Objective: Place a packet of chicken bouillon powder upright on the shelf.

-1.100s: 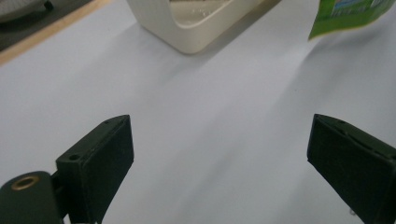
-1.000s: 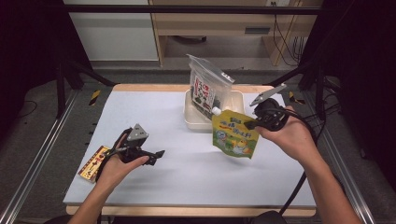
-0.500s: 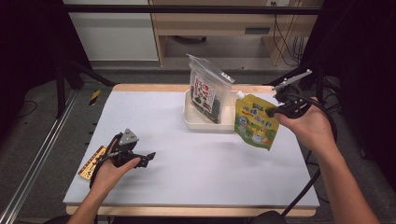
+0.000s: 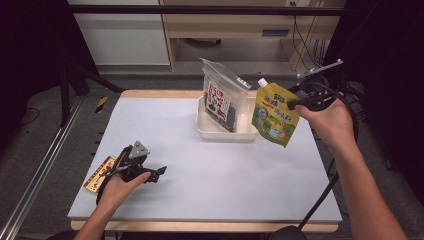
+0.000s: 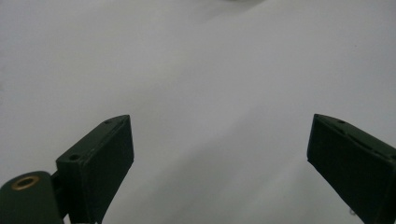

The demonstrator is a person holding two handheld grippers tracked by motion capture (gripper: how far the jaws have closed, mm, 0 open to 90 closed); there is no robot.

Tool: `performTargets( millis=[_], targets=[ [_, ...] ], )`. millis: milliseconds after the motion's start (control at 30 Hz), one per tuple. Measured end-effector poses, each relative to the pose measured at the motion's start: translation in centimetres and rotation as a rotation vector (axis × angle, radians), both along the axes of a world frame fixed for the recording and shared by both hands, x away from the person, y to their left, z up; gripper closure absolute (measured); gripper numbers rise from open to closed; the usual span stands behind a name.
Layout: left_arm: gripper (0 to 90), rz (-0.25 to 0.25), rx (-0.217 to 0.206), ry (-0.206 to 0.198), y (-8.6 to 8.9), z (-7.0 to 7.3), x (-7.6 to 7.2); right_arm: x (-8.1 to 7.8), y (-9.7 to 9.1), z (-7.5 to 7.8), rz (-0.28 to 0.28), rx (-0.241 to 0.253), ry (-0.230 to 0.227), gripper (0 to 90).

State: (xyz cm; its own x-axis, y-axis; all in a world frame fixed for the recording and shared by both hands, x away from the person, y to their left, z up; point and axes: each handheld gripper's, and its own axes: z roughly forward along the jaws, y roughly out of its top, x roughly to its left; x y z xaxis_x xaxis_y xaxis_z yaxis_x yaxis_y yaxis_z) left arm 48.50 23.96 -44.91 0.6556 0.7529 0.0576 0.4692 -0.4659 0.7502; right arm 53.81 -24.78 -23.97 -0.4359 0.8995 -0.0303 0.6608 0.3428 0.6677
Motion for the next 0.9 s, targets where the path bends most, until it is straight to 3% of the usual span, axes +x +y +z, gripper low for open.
performTargets(
  millis=[433, 667, 900],
  targets=[
    [7.1, 0.002, 0.022, -0.004, -0.1, -0.2, -0.3, 1.3, 0.3, 0.7, -0.080, 0.065, -0.033, 90.0],
    [7.1, -0.004, 0.058, -0.013, -0.2, -0.5, -0.5, 2.4, 1.2, 1.2, -0.112, 0.090, -0.040, 90.0],
    [7.1, -0.003, 0.052, -0.017, -0.4, -0.6, -0.5, 3.2, 2.5, 1.7, -0.127, 0.094, -0.043, 90.0]
  ],
)
